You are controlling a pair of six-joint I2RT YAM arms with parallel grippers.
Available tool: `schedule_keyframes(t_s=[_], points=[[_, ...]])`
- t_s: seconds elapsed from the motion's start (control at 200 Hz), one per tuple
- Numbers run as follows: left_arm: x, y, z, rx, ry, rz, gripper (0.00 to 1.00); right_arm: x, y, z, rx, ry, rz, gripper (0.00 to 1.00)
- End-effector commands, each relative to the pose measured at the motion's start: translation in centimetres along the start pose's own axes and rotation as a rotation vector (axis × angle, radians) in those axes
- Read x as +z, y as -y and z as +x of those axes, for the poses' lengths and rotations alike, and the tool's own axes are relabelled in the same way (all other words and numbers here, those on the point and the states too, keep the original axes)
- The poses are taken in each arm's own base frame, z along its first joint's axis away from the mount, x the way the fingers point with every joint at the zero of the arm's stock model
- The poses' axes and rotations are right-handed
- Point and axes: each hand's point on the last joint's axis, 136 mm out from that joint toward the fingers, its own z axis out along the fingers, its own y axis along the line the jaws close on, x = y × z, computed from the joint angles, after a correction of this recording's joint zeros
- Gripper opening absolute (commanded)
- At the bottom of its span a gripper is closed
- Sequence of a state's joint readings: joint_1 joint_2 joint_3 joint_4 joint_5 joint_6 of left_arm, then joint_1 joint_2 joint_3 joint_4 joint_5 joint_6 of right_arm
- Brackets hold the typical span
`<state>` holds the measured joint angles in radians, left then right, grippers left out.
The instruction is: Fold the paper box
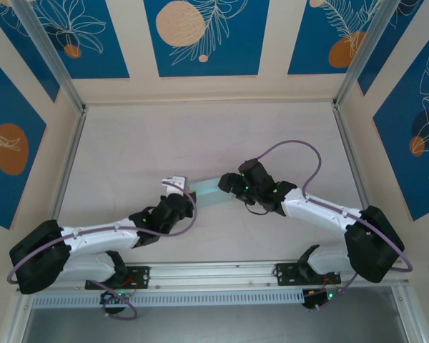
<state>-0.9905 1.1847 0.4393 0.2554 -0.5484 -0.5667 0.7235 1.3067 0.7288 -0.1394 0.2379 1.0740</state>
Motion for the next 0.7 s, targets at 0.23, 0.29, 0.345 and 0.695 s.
schedule_keyframes(t_s=[0.23,0.29,0.345,0.695], points=[[-2.0,0.5,5.4,0.096,-0.212,0.134,0.5,1.2,4.3,1.5,-0.006,-0.061,0.158,0.69],[-2.3,0.9,5.2,0.091,-0.206,0.164,0.54,1.3,4.3,1.4,-0.006,-0.06,0.157,0.69],[-2.6,1.3,5.1,0.091,-0.203,0.194,0.56,1.4,4.3,1.5,-0.008,-0.063,0.158,0.69],[-3.7,2.2,4.6,0.101,-0.202,0.262,0.78,1.8,3.7,1.2,-0.021,-0.069,0.16,0.68]])
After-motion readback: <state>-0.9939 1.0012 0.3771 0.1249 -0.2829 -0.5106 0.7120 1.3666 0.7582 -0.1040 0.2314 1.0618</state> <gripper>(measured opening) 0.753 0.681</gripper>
